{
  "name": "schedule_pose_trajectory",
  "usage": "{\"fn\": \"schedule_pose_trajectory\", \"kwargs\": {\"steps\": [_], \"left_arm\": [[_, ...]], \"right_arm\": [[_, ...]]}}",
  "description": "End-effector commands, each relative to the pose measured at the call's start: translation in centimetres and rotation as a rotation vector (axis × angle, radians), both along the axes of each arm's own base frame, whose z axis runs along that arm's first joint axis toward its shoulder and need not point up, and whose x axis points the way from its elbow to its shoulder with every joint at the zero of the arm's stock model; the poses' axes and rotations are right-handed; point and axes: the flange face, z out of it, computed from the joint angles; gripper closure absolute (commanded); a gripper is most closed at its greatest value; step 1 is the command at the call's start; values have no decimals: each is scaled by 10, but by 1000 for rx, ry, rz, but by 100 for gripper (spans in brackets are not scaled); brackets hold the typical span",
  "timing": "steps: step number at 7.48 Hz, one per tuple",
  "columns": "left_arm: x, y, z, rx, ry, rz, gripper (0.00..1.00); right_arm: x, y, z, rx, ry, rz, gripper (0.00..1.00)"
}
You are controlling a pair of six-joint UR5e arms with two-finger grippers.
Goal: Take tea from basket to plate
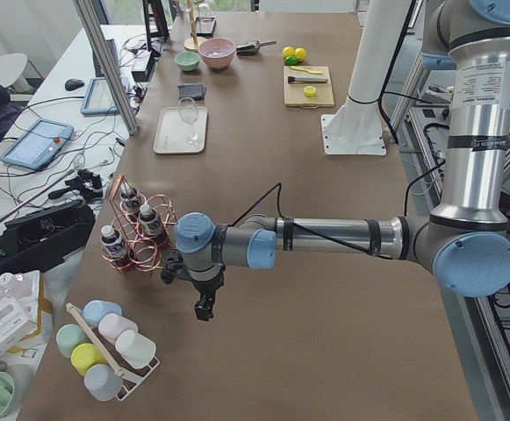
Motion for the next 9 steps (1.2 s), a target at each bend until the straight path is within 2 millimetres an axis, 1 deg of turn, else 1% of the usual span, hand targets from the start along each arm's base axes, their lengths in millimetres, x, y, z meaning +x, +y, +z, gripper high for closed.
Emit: {"fn": "schedule_pose_trajectory", "kwargs": {"steps": [1, 5, 6, 7, 8, 9], "left_arm": [[0, -1, -3, 5, -2, 1, 2], [-3, 2, -2, 2, 2, -5, 2], [-3, 0, -9, 15, 3, -6, 2], [-2, 2, -8, -3, 13, -6, 2], [-1, -1, -14, -49, 43, -12, 2], [-6, -26, -42, -138, 57, -67, 2]], "right_arm": [[0, 0, 0, 1, 0, 0, 0], [0, 0, 1, -2, 1, 0, 0], [0, 0, 1, -2, 1, 0, 0], [0, 0, 0, 0, 0, 0, 0], [0, 0, 0, 0, 0, 0, 0], [0, 0, -1, 1, 0, 0, 0]]}}
